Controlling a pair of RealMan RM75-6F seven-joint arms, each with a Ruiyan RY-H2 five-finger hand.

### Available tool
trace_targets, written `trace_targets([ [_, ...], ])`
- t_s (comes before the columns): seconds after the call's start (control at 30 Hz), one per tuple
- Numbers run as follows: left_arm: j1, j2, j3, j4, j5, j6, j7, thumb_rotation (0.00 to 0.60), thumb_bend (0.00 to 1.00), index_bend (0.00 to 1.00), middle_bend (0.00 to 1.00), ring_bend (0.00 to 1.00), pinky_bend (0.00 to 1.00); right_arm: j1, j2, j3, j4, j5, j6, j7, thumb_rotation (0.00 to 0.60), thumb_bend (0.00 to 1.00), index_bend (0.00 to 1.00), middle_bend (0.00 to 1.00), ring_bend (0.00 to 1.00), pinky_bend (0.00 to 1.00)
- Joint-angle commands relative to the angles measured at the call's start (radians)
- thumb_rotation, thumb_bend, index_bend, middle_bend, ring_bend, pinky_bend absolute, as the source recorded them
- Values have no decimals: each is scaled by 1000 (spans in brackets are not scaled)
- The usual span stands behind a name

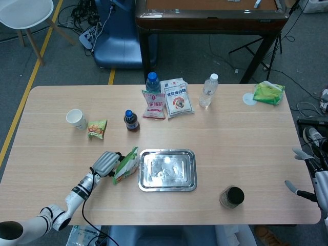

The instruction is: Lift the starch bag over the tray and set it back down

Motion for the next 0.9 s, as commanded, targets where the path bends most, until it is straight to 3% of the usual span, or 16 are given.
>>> trace_targets([
  [0.03, 4, 20, -1, -26, 0, -1, 11, 600, 346, 135, 221, 249, 480, -1, 0, 0, 1, 0, 2, 1, 600, 136, 193, 343, 99, 127],
  [0.13, 10, 42, -3, -65, -7, -7, 32, 600, 319, 21, 82, 126, 360, -2, -3, 0, 3, 0, 2, 3, 600, 136, 193, 344, 99, 127],
  [0.2, 18, 52, -8, -89, -16, -6, 51, 600, 302, 0, 14, 52, 283, -2, -4, 0, 6, 1, 2, 5, 600, 136, 193, 344, 99, 127],
  [0.37, 39, 58, -29, -123, -54, -7, 110, 600, 260, 0, 0, 0, 146, -2, -3, 0, 8, -2, 5, 8, 600, 136, 193, 344, 98, 127],
  [0.9, 121, 148, -53, -276, -134, 15, 247, 600, 246, 0, 0, 0, 99, -5, -6, -1, 16, -11, 13, 19, 600, 136, 193, 346, 98, 127],
])
